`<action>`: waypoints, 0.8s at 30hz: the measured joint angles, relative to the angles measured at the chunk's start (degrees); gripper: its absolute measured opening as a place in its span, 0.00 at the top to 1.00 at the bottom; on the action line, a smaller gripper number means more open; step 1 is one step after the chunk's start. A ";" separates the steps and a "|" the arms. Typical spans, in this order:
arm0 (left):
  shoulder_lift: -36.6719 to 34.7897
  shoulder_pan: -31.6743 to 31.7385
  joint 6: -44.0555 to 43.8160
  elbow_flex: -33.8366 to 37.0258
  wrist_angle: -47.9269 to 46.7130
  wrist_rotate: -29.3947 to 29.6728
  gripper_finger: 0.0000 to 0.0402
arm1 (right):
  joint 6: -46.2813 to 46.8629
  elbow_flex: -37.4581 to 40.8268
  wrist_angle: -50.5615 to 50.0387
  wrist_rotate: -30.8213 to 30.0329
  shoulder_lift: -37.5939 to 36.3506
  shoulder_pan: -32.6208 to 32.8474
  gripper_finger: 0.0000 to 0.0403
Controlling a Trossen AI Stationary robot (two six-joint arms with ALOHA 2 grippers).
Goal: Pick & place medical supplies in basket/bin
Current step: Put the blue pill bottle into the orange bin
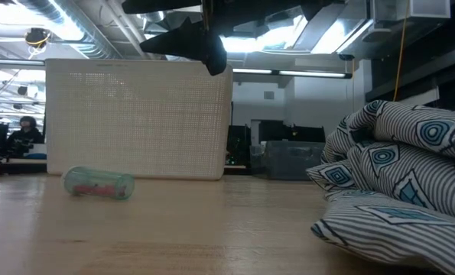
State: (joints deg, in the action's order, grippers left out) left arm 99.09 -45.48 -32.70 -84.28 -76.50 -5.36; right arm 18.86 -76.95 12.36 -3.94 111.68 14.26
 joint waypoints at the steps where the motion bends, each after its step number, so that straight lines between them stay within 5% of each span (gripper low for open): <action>1: 0.00 -0.12 0.51 -0.98 -0.78 2.63 0.52 | -0.05 0.00 0.28 -0.50 0.00 0.02 0.35; 6: -0.71 -2.33 2.20 -3.64 -0.15 21.51 0.52 | -2.91 0.03 2.18 -5.27 -0.53 0.74 0.35; 10: -4.54 -4.33 2.39 0.63 9.62 33.24 0.52 | -5.12 0.08 1.70 -10.31 -2.31 1.41 0.35; 24: -26.99 0.58 7.89 43.58 55.05 40.14 0.52 | -9.44 0.03 0.14 -22.65 -5.83 4.54 0.35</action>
State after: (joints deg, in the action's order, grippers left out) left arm 72.10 -44.90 -24.81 -40.70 -21.45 34.78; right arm 9.42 -76.91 12.50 -26.60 105.84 18.80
